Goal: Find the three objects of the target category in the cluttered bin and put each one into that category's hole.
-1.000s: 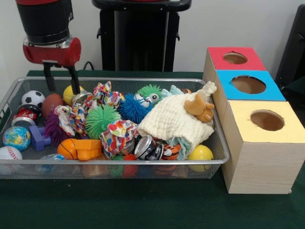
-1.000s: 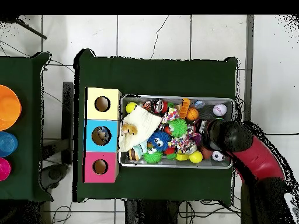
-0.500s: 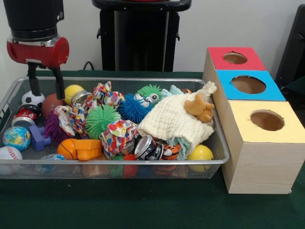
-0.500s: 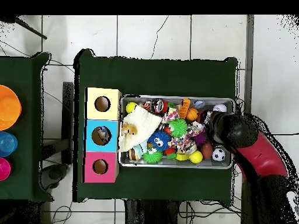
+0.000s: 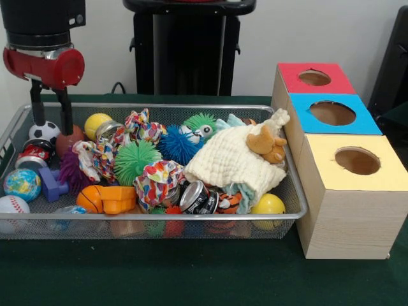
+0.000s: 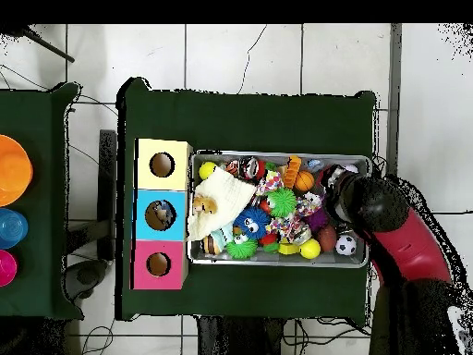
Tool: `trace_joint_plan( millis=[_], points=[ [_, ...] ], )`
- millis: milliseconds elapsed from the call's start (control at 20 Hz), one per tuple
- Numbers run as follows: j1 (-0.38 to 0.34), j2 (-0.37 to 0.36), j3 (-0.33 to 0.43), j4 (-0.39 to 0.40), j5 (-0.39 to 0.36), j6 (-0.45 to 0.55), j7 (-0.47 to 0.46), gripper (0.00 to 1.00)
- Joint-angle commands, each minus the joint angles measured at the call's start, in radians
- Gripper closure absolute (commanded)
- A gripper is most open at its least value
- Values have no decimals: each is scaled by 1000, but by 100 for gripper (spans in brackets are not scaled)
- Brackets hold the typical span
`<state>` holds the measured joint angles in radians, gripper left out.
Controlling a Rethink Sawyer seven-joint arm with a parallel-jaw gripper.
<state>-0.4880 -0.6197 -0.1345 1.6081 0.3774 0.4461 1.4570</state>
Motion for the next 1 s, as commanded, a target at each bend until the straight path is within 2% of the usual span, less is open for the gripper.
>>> trace_joint_plan(
  millis=[50, 350, 600, 800, 1000],
  points=[
    [-3, 33, 54, 74, 96, -121, 334, 0],
    [-65, 26, 162, 143, 90, -254, 340, 0],
    [-83, 51, 199, 140, 60, -302, 336, 0],
    [-156, 89, 298, 169, 13, -410, 334, 0],
    [-178, 95, 337, 191, 0, -437, 346, 0]
  ],
)
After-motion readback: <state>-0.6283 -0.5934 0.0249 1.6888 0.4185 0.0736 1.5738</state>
